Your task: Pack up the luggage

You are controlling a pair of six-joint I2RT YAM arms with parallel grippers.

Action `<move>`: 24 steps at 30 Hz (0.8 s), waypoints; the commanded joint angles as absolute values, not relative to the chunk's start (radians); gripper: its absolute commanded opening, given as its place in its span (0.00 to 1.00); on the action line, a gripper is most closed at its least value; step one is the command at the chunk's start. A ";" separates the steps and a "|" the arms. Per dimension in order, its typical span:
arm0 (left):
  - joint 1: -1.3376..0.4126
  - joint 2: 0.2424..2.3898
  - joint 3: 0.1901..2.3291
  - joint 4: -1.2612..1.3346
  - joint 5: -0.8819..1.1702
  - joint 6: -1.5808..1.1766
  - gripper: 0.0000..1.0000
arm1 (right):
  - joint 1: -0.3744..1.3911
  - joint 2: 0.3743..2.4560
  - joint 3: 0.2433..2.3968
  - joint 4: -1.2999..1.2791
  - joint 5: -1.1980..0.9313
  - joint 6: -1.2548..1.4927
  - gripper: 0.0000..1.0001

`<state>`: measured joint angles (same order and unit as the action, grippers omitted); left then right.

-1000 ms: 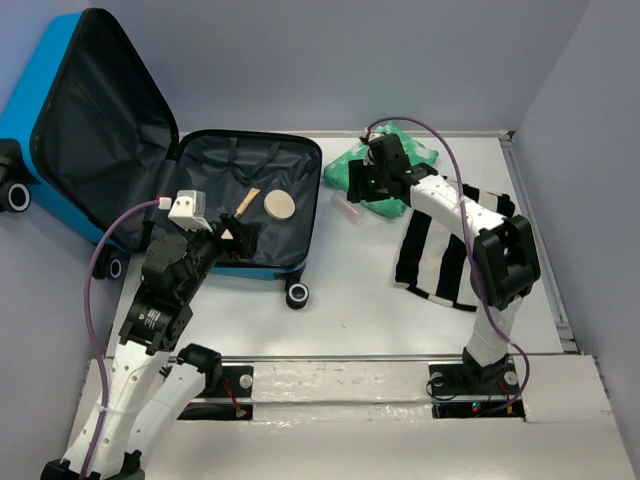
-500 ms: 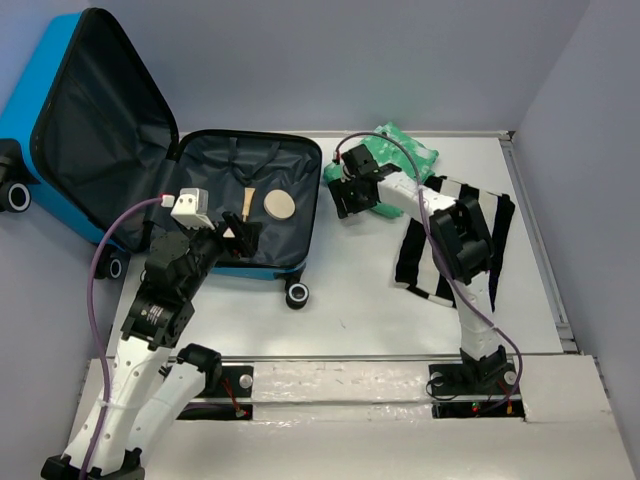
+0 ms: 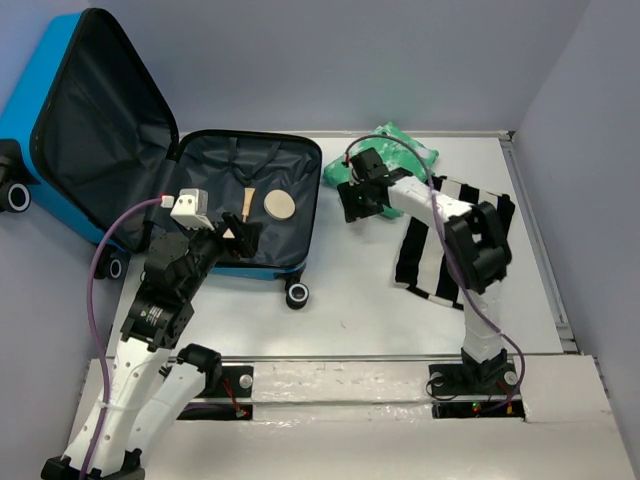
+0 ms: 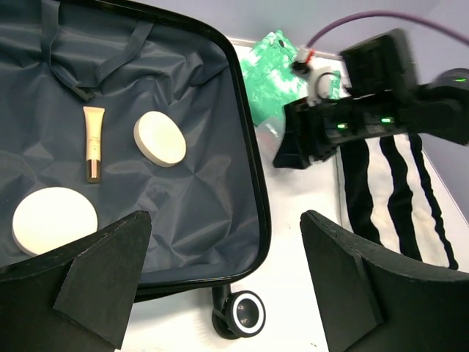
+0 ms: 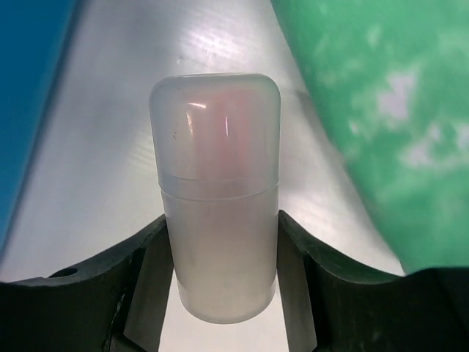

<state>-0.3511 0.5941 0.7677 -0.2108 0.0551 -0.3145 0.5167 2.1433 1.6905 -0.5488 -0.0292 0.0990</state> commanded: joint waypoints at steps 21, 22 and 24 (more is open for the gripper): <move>-0.319 0.656 0.750 -0.108 0.283 -0.360 0.99 | 0.569 1.587 1.469 -0.327 -0.100 0.414 0.77; -0.324 0.667 0.747 -0.092 0.308 -0.376 0.99 | 0.531 1.525 1.413 -0.316 -0.080 0.425 0.75; -0.429 0.705 0.753 -0.057 0.299 -0.417 0.99 | 0.491 1.354 1.312 -0.292 -0.014 0.443 0.66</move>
